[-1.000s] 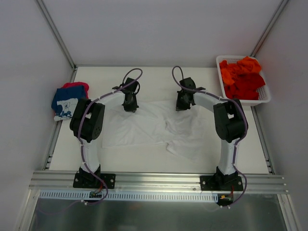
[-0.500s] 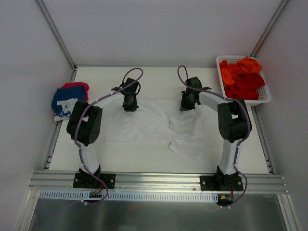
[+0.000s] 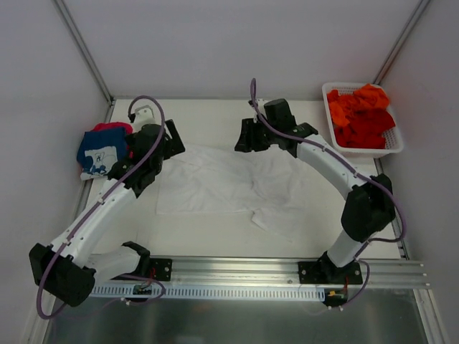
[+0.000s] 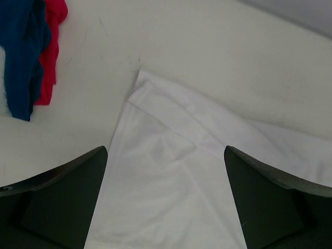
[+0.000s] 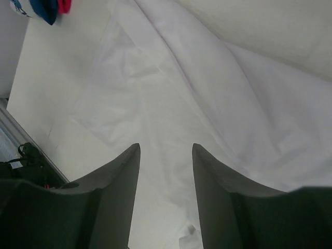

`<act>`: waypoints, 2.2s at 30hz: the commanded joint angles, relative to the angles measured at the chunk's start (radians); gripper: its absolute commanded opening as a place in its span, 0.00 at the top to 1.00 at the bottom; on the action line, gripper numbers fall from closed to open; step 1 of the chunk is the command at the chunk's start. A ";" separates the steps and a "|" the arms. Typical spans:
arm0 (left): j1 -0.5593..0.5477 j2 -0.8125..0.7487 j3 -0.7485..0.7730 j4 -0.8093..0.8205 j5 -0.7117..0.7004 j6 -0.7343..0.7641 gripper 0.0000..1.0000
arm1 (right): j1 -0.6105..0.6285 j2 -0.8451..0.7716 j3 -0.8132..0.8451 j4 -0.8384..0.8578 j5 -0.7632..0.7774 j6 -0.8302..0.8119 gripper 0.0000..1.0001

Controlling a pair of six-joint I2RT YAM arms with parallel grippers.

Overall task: Fold and stack the t-shirts
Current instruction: Fold the tshirt

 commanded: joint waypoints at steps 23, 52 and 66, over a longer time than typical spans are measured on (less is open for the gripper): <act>0.142 -0.082 -0.366 0.224 0.323 -0.008 0.02 | 0.180 0.796 0.744 0.074 -0.296 0.150 0.51; 0.146 -0.148 -0.405 0.232 0.369 -0.009 0.02 | 0.171 0.914 0.889 -0.173 -0.004 0.010 0.47; 0.146 -0.047 -0.387 0.242 0.399 -0.035 0.03 | 0.195 0.845 0.805 -0.182 -0.064 -0.016 0.48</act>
